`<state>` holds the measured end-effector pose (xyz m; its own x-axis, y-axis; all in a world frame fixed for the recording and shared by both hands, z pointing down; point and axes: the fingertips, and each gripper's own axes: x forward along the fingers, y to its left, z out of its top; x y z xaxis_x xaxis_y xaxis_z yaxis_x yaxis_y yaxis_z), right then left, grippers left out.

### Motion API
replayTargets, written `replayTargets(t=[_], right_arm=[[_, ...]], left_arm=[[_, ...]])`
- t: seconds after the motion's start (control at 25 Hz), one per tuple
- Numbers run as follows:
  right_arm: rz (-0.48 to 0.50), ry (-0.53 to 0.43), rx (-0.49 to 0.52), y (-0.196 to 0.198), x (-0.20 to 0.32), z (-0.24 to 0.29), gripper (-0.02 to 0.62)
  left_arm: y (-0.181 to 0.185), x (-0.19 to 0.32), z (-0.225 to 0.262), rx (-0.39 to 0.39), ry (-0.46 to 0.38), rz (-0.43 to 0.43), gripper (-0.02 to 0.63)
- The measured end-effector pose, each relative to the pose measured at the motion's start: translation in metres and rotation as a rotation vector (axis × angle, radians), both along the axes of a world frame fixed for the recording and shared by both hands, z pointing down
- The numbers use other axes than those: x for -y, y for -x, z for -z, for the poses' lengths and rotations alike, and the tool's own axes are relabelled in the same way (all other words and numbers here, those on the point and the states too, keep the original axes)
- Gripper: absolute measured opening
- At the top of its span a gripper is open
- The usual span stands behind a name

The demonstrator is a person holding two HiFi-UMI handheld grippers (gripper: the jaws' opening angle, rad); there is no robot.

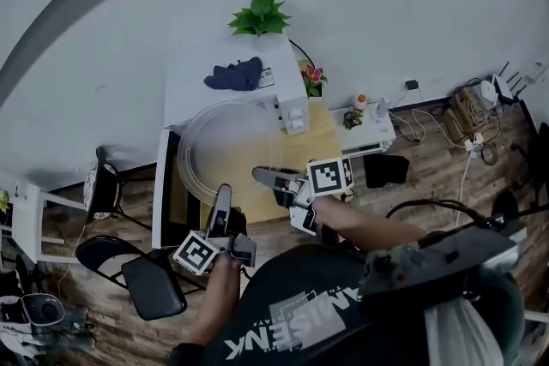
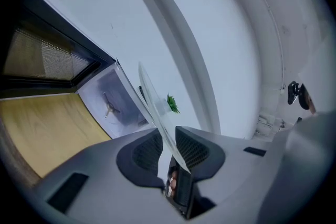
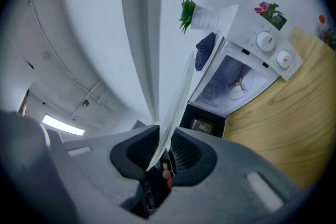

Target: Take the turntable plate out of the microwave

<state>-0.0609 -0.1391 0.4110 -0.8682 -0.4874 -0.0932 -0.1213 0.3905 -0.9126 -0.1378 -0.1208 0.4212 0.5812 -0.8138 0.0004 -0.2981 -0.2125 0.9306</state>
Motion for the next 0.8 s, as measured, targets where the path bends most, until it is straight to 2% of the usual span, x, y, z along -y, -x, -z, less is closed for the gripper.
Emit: replayTargets(t=[0.52, 0.8], right_arm=[[0.04, -0.016, 0.005, 0.006, -0.007, 0.011, 0.074], [0.034, -0.022, 0.005, 0.009, -0.009, 0.014, 0.074]], left_arm=[[0.006, -0.01, 0.012, 0.015, -0.012, 0.035, 0.077], [0.01, -0.01, 0.014, 0.033, -0.013, 0.026, 0.077]])
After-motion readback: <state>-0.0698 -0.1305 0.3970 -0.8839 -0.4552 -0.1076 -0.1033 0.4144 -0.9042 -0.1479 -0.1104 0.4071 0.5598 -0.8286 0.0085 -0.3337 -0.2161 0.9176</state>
